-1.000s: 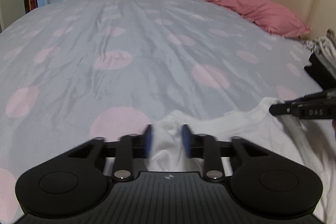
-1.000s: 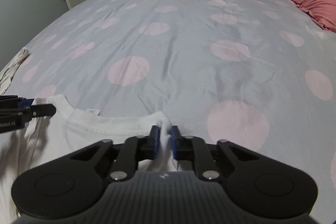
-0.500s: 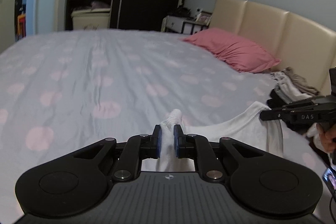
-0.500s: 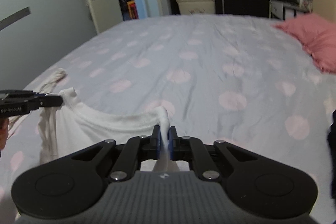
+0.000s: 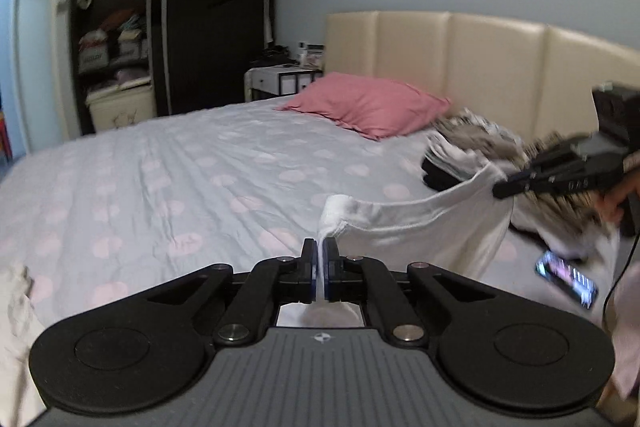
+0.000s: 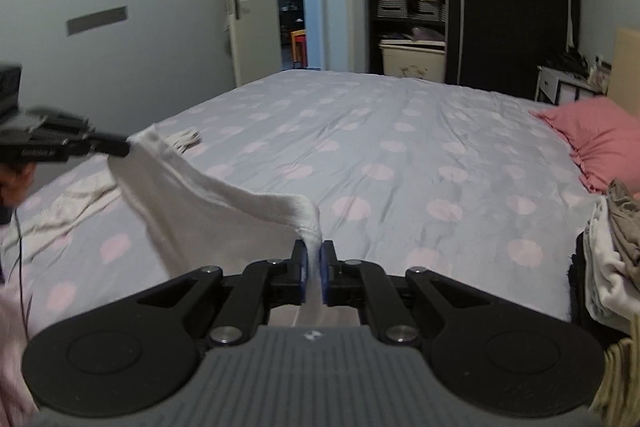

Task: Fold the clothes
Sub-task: 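Lift the shirt by the collar with both tools and fold it over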

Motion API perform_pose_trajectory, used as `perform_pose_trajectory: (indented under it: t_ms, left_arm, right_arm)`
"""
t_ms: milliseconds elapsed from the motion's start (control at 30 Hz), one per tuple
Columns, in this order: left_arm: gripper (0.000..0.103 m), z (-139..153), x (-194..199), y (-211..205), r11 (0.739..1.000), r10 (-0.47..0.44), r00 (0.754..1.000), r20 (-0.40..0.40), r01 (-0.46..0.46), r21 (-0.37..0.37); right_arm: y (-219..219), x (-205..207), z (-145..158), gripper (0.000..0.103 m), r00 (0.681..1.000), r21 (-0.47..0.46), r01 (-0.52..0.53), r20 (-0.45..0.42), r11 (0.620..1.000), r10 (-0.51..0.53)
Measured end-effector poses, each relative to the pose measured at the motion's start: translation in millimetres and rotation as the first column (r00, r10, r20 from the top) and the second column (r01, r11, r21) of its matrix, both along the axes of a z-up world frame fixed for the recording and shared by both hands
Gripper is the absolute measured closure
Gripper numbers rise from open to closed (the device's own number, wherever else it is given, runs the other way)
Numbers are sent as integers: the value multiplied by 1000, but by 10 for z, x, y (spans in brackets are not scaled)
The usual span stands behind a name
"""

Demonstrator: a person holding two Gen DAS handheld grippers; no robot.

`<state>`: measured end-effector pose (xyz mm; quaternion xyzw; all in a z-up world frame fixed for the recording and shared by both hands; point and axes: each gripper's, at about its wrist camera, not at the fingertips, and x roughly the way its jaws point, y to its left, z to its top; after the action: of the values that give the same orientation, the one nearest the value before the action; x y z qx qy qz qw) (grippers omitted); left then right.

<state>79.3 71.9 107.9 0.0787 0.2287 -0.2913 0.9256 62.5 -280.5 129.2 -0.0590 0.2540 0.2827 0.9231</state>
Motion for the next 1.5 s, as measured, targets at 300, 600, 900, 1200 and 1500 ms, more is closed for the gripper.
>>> perform_pose_trajectory:
  t_ms: [300, 600, 900, 1200, 1500]
  left_arm:
    - [102, -74, -918, -110, 977, -135, 990, -32, 138, 160]
    - [102, -365, -1556, -294, 887, -280, 949, -146, 314, 338]
    - [102, -770, -1872, -400, 771, -382, 885, -267, 465, 435]
    - [102, -1247, -1847, -461, 696, -387, 840, -381, 537, 476]
    - [102, -1500, -1752, -487, 672, -378, 816, -438, 567, 477]
  right_arm:
    - [-117, -892, -143, 95, 986, -102, -162, 20, 982, 165]
    - [-121, -1386, -373, 95, 931, -254, -362, -49, 897, 362]
    - [-20, -1647, -763, 95, 873, -376, -483, -141, 790, 467]
    - [221, -1687, -1200, 95, 831, -461, -552, -237, 695, 504]
    - [338, -1671, -1443, 95, 810, -482, -585, -297, 652, 506]
